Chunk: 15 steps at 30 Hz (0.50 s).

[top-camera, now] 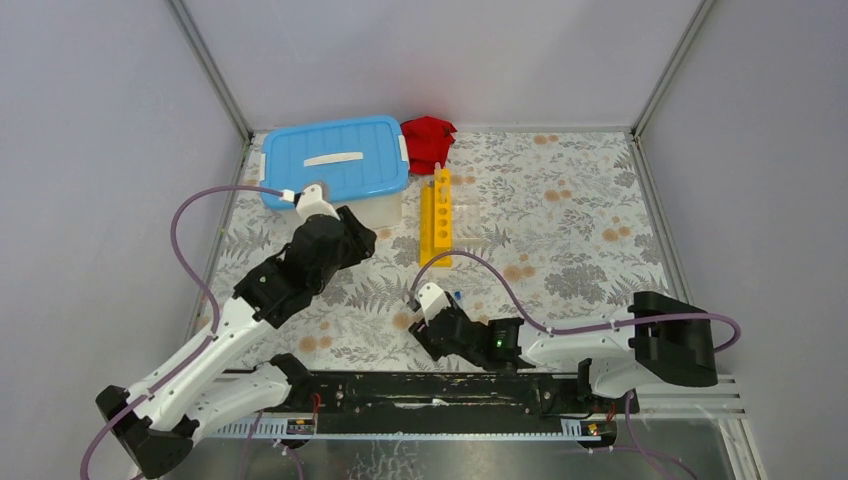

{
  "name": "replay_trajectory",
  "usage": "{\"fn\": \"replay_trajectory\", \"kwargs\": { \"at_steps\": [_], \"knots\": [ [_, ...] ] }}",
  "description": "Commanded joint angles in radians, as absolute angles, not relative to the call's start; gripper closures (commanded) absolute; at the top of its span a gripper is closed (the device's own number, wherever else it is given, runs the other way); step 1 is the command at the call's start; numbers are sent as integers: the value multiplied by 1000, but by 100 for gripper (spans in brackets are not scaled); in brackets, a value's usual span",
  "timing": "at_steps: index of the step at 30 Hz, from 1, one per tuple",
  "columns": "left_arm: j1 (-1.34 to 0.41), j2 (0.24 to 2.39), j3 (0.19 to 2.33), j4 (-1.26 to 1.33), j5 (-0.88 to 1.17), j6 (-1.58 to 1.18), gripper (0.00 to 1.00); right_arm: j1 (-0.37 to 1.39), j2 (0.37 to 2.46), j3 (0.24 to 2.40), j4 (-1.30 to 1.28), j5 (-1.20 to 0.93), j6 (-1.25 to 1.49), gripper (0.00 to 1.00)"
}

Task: Organize the chemistry lab equipment
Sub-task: Pick up the test tube at the center of the board.

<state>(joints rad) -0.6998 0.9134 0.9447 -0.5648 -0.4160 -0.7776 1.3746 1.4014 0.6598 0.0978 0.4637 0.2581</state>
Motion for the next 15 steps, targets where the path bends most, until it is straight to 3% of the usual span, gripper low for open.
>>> {"fn": "replay_trajectory", "kwargs": {
  "at_steps": [1, 15],
  "knots": [
    [-702, 853, 899, -559, -385, -864, 49, 1382, 1438, 707, 157, 419, 288, 36],
    [-704, 789, 858, -569, -369, -890, 49, 1379, 1545, 714, 206, 406, 325, 44]
  ]
}}
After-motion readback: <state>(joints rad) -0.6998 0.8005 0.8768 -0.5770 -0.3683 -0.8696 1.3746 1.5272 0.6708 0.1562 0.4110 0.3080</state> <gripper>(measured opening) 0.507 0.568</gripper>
